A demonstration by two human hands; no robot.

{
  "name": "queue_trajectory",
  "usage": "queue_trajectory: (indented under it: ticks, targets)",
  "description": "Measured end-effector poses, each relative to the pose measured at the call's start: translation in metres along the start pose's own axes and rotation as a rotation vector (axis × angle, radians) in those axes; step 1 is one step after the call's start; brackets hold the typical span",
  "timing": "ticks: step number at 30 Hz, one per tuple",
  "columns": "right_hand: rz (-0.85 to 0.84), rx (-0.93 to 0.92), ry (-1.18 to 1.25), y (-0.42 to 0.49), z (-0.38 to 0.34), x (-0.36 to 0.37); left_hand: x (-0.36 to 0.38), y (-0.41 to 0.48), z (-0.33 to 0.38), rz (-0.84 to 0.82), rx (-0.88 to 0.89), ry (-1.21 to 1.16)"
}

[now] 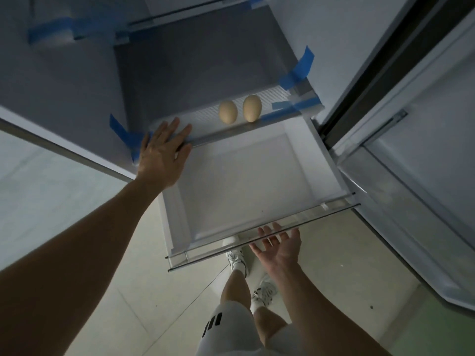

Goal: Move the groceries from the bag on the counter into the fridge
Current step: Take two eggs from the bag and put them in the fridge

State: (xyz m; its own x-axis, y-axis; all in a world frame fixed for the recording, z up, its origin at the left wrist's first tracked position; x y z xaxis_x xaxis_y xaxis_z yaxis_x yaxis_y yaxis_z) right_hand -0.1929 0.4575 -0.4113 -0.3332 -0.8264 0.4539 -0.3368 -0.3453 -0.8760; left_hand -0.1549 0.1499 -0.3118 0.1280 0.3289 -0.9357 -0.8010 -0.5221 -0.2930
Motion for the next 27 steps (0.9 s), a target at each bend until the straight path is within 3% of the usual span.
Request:
queue_trajectory:
  ticks: [9,12,16,21,24,27]
  targets:
    - [-0.007,0.035,-0.055,-0.001,-0.002,-0.008,-0.001,0.001,-0.001,-0.010,0.003,0.010]
    - [0.040,-0.032,-0.258,-0.008,-0.018,-0.021,-0.005,0.002,0.001,-0.017,-0.005,-0.014]
    - [0.181,-0.395,-0.764,-0.043,-0.067,-0.030,-0.013,-0.004,0.005,-0.036,0.001,-0.103]
    - [-0.027,-1.021,-1.291,-0.099,-0.103,0.004,-0.025,-0.005,0.012,-0.019,-0.032,-0.237]
    - [-0.157,-1.185,-1.568,-0.105,-0.104,0.049,-0.032,-0.006,0.027,0.094,-0.084,-0.331]
    - [-0.265,-1.211,-1.668,-0.093,-0.098,0.106,-0.035,0.001,0.048,0.168,-0.104,-0.378]
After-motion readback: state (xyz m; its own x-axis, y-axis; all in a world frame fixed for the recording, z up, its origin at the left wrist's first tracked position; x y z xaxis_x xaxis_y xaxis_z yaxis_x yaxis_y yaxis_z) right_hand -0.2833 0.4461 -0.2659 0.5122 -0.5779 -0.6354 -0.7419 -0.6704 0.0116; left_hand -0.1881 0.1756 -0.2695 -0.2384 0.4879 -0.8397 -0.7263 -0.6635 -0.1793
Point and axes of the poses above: each hand's wrist, its own y-axis towards the middle knuckle, its own x-axis out of the palm, z = x × y, the point moved 2 cm from there along y, towards the middle knuckle, and after that the axes turned 10 degrees about -z, right-handed, at the moved point
